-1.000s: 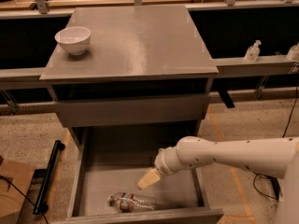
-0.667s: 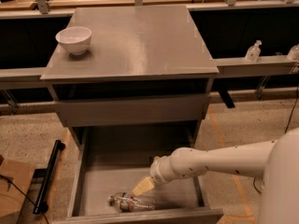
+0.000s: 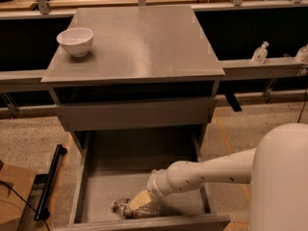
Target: Pick water bottle from middle drawer and place on counter
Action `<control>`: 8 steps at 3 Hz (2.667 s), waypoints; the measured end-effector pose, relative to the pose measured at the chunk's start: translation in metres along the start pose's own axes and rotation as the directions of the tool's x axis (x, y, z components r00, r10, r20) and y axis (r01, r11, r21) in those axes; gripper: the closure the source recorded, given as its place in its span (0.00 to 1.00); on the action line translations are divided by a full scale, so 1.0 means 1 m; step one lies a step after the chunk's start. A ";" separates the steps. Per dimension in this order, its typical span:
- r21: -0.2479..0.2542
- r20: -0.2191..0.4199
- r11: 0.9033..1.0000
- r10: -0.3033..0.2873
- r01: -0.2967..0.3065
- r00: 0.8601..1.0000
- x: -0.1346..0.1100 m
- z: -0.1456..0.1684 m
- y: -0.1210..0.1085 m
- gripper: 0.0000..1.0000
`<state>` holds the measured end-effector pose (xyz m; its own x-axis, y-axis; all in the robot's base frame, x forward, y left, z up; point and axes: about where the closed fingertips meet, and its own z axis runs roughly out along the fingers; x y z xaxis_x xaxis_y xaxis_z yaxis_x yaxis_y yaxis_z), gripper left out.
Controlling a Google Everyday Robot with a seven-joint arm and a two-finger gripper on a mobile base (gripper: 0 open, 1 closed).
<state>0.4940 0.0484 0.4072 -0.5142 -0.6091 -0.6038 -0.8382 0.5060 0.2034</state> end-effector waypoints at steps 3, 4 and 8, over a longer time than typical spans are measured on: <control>0.030 -0.124 0.999 -0.020 0.024 0.992 0.027 0.043 0.029 0.41; 0.054 -0.113 0.998 -0.013 0.020 0.994 0.022 0.039 0.026 0.64; -0.145 0.395 0.988 0.006 0.056 0.919 -0.121 -0.052 -0.035 1.00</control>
Offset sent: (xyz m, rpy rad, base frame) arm -0.0386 0.0304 -0.0565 -0.1470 0.0472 0.0242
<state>0.5758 0.0729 0.5132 -0.4058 -0.3158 -0.8577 -0.8832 0.3768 0.2791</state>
